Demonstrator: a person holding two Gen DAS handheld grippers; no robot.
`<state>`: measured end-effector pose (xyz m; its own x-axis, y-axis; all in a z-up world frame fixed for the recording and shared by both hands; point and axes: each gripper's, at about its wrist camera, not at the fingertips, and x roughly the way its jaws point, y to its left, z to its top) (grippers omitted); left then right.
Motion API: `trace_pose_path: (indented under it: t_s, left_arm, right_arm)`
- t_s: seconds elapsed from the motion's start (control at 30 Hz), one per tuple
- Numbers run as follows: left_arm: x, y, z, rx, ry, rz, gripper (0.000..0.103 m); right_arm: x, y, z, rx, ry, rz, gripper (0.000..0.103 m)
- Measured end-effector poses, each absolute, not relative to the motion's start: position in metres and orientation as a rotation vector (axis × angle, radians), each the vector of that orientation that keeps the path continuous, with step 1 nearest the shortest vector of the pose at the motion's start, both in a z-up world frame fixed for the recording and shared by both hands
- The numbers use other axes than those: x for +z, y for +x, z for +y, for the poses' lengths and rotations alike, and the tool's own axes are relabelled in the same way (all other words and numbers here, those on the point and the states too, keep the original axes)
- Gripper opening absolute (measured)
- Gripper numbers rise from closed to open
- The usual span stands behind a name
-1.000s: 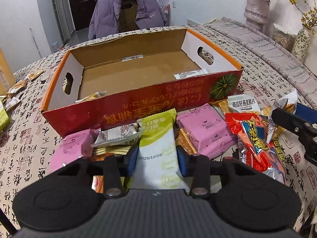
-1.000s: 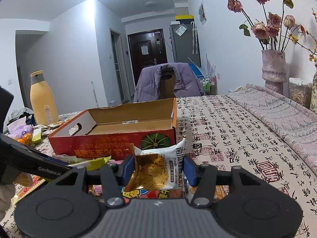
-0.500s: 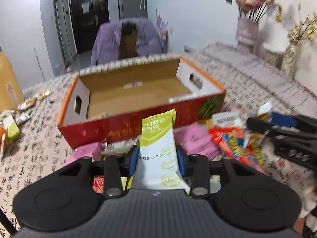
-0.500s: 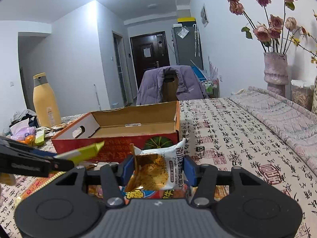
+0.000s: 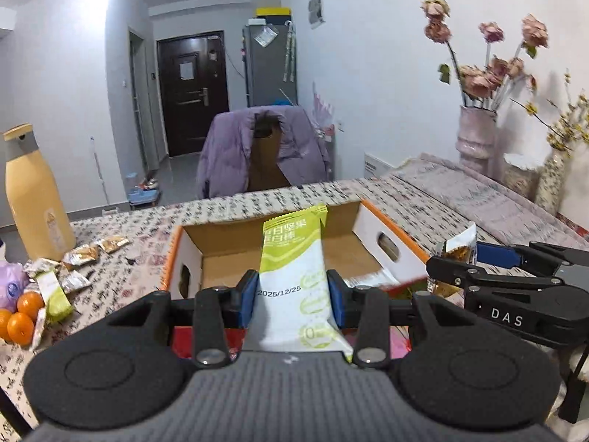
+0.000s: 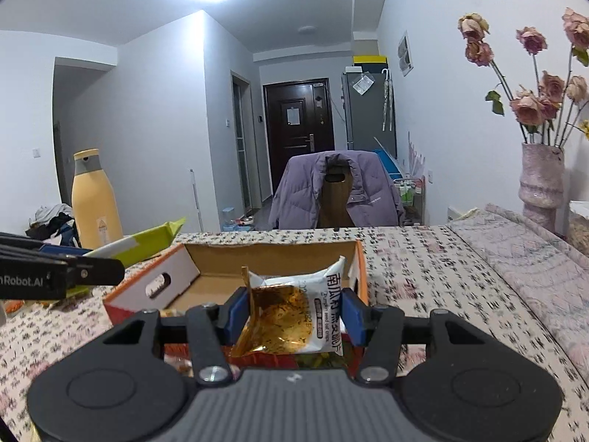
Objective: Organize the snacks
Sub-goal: 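Carry both packets into the box and open both grippers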
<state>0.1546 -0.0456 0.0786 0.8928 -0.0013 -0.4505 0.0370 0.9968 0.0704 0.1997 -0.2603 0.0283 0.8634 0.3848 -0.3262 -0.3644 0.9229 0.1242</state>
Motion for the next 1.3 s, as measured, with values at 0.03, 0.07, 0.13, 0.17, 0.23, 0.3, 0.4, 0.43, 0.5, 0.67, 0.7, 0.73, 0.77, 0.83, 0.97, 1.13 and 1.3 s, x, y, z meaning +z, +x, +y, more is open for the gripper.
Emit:
trace_pose_path:
  t_s: [0.03,0.07,0.13,0.17,0.23,0.3,0.4,0.43,0.5,0.67,0.7,0.73,0.77,0.83,0.97,1.13,1.3]
  left_arm:
    - [0.08,0.159,-0.043,-0.009,0.076,0.463,0.04]
    - [0.082,0.163,-0.041,0.0,0.072,0.459,0.04]
    - [0.085,0.177,-0.036,0.024,0.067,0.458,0.04]
    - [0.085,0.184,-0.033,0.035,0.069,0.465,0.04]
    - [0.085,0.198,-0.03,0.065,0.072,0.482,0.04]
    - [0.084,0.213,-0.026,0.082,0.073,0.497,0.04]
    - [0.078,0.234,-0.019,0.117,0.074,0.516,0.04]
    - [0.075,0.24,-0.016,0.128,0.072,0.522,0.04]
    - [0.07,0.254,-0.012,0.151,0.07,0.539,0.04]
    - [0.052,0.28,0.001,0.204,0.068,0.585,0.04]
    - [0.048,0.284,0.003,0.211,0.066,0.596,0.04]
    - [0.044,0.288,0.006,0.219,0.065,0.605,0.04]
    - [0.039,0.291,0.009,0.226,0.063,0.615,0.04]
    - [0.032,0.297,0.013,0.231,0.059,0.633,0.04]
    - [0.02,0.298,0.018,0.198,0.044,0.657,0.041]
    - [0.02,0.293,0.023,0.194,0.007,0.621,0.081]
    - [0.027,0.285,0.026,0.197,-0.016,0.565,0.103]
  right_arm:
    - [0.03,0.205,-0.258,0.396,0.061,0.357,0.053]
    - [0.032,0.211,-0.255,0.399,0.06,0.362,0.053]
    - [0.036,0.224,-0.25,0.403,0.056,0.374,0.053]
    - [0.038,0.231,-0.247,0.403,0.053,0.382,0.053]
    - [0.039,0.243,-0.241,0.403,0.054,0.402,0.053]
    - [0.04,0.254,-0.235,0.403,0.05,0.423,0.053]
    - [0.04,0.27,-0.224,0.392,0.028,0.446,0.053]
    - [0.04,0.276,-0.221,0.389,0.019,0.457,0.053]
    - [0.039,0.289,-0.213,0.378,-0.004,0.48,0.053]
    - [0.03,0.319,-0.197,0.347,-0.057,0.541,0.053]
    - [0.028,0.323,-0.195,0.346,-0.064,0.547,0.053]
    - [0.025,0.327,-0.193,0.344,-0.076,0.552,0.053]
    - [0.023,0.331,-0.19,0.342,-0.087,0.559,0.053]
    - [0.017,0.337,-0.187,0.34,-0.1,0.582,0.053]
    - [0.005,0.343,-0.184,0.341,-0.104,0.626,0.061]
    - [0.001,0.343,-0.189,0.351,-0.067,0.638,0.089]
    - [0.007,0.337,-0.197,0.365,-0.012,0.616,0.103]
